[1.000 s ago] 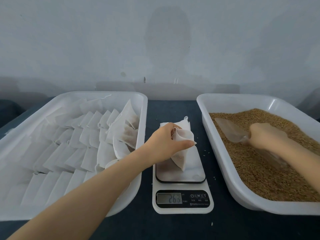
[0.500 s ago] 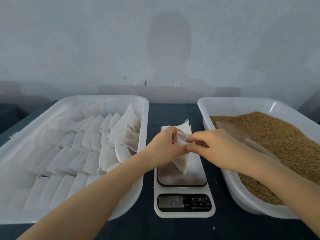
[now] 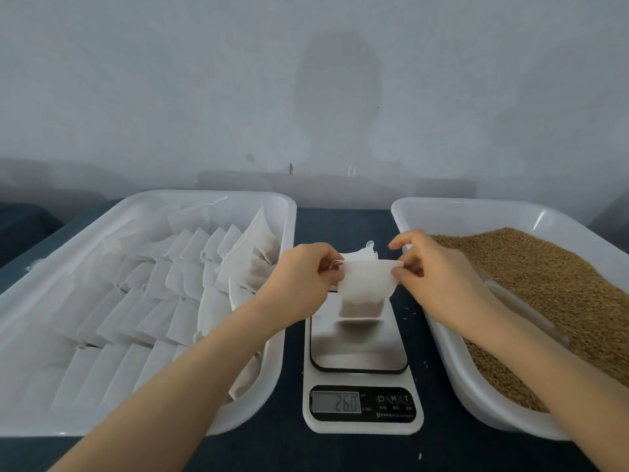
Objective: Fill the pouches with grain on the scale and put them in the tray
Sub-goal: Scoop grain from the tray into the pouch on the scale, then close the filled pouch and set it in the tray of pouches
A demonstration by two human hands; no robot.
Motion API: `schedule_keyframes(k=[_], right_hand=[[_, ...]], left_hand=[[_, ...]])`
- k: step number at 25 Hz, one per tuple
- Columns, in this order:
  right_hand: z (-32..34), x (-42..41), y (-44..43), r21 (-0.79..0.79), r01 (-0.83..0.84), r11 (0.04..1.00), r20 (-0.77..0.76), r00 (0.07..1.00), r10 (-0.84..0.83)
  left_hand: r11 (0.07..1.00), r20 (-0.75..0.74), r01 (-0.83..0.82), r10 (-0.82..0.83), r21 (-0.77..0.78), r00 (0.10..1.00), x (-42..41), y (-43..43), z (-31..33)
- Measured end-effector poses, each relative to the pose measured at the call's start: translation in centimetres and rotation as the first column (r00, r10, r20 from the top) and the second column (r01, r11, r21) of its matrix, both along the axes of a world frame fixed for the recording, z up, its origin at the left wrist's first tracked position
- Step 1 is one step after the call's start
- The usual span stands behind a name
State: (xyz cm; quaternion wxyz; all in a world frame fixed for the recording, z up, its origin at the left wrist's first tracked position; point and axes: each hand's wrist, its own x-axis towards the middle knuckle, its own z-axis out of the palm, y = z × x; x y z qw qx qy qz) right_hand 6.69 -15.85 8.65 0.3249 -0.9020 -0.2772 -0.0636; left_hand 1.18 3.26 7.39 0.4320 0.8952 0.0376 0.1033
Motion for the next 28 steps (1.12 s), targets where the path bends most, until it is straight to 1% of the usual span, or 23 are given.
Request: schedule_keyframes(k=[4,6,8,9,13,20,23,28], right_hand=[[-0.2,-0.3,0.2,-0.001,-0.050,0.999,0.063,0.997,0.050],[-0.1,-0.5,0.1,0.008,-0.066,0.998,0.074,0.995,0.065],[-0.3,-0.7,0.0,0.005,-0.083,0.997,0.056,0.995,0.082],[-0.4,-0.9,0.0,0.012,-0.088,0.996,0.040,0.995,0.088],[-0.5,-1.0,0.0,0.031,-0.086,0.996,0.004,0.996,0.086],[-0.7,-0.9,-0.3,-0.018,-0.090,0.996,-0.063,0.994,0.089],[-0.8,-0.9,-0.2,-0.012,-0.087,0.996,-0.080,0.993,0.086],[-0.9,-0.6,-0.5,0.013,-0.056,0.998,-0.095,0.994,0.057]], left_hand=[[0.998,-0.015,-0.001,0.002,0.068,1.000,-0.2,0.2,0.1],[0.999,-0.024,-0.005,0.006,0.036,1.000,-0.4,0.3,0.2],[1.000,-0.056,-0.007,0.005,-0.028,0.998,-0.5,0.4,0.1],[0.999,-0.071,-0.005,0.002,-0.036,0.997,-0.5,0.5,0.1],[1.000,-0.106,0.020,-0.020,-0.003,0.994,-0.7,0.5,0.1],[0.993,-0.177,0.107,-0.115,-0.052,0.977,-0.8,0.6,0.6],[0.993,-0.166,0.096,-0.107,-0.073,0.980,-0.7,0.5,0.5],[0.996,-0.134,0.089,-0.087,0.008,0.987,-0.6,0.3,0.4]])
